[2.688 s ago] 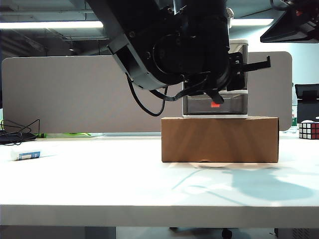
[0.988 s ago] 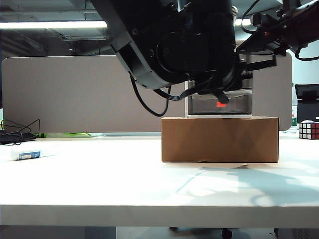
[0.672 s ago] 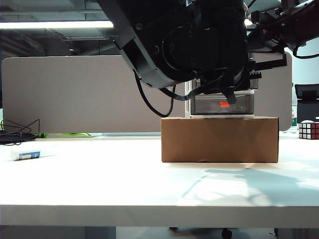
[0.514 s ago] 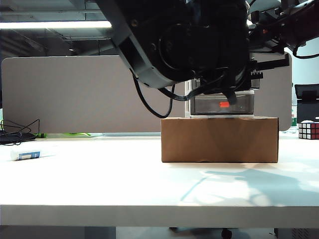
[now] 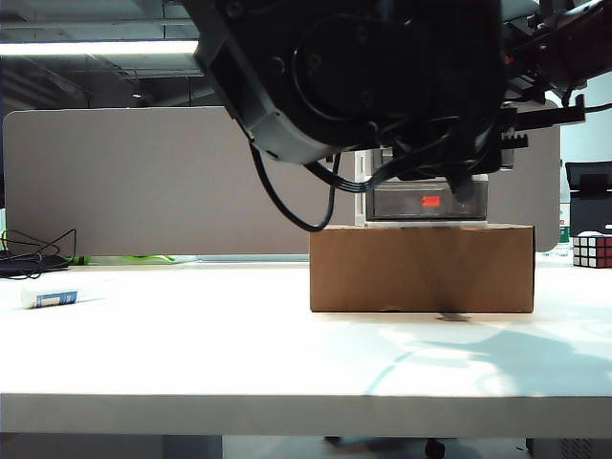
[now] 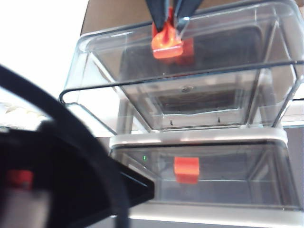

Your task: Open the second layer of the drawer on the table, pick up a bottle of cleaner on the table and put it in, and finally close the drawer.

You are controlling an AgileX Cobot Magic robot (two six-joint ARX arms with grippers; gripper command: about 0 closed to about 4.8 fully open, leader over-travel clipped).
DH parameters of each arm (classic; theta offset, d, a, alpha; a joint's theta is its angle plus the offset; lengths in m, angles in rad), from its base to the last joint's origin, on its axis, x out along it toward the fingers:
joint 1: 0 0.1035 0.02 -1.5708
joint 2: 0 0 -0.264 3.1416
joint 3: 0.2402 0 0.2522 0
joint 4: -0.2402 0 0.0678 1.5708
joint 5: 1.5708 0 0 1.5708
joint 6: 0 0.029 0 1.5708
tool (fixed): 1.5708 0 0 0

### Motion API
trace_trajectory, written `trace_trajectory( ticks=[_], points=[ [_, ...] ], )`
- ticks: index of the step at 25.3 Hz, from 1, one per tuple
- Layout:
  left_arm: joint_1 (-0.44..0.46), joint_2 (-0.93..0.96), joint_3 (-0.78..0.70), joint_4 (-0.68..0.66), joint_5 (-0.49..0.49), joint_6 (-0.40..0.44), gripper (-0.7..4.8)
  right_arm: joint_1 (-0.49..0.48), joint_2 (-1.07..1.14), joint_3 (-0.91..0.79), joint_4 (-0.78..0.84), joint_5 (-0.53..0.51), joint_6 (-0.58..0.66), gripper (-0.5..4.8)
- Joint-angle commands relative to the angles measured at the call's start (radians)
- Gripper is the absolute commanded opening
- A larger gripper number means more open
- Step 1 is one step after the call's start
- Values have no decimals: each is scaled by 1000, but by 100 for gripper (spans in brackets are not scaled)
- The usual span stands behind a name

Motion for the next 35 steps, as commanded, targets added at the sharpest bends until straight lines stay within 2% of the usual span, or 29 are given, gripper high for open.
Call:
trace_trajectory(
  ticks=[1,9,14,16,20,22,25,29,31,32,33,35],
  points=[
    [-23,-3,-9,-29,-23,0,-6,1,-2,7,16,2,4,-5],
    [-43,-3,-9,-48,-90,0,-2,1,-2,7,16,-3,4,-5],
    [-47,-10,-10,-51,-89,5,133,1,-2,7,17,-12,4,-5],
    [-54,-16,-16,-66,-93,5,156,1,-2,7,17,-12,3,-5],
    [-68,-55,-58,-77,-108,-5,157,1,-2,7,16,-12,3,-5],
    [-77,-101,-107,-77,-101,-36,156,0,-2,7,16,-12,3,-5],
    [-105,-243,-270,-79,-101,-116,152,0,-3,7,16,-13,4,-5],
    [-105,-430,-460,-103,-52,-108,143,0,-3,7,11,-21,4,-5],
    [-84,-526,-521,-168,10,-109,143,0,-4,7,6,-38,9,-5],
    [-60,-639,-559,-315,92,-115,134,0,-4,7,6,-68,42,-5],
    [-29,-752,-562,-516,153,-133,114,0,-4,7,6,-98,95,-5],
    [12,-845,-561,-656,195,-139,114,0,-8,7,6,-121,142,-5]
  ],
)
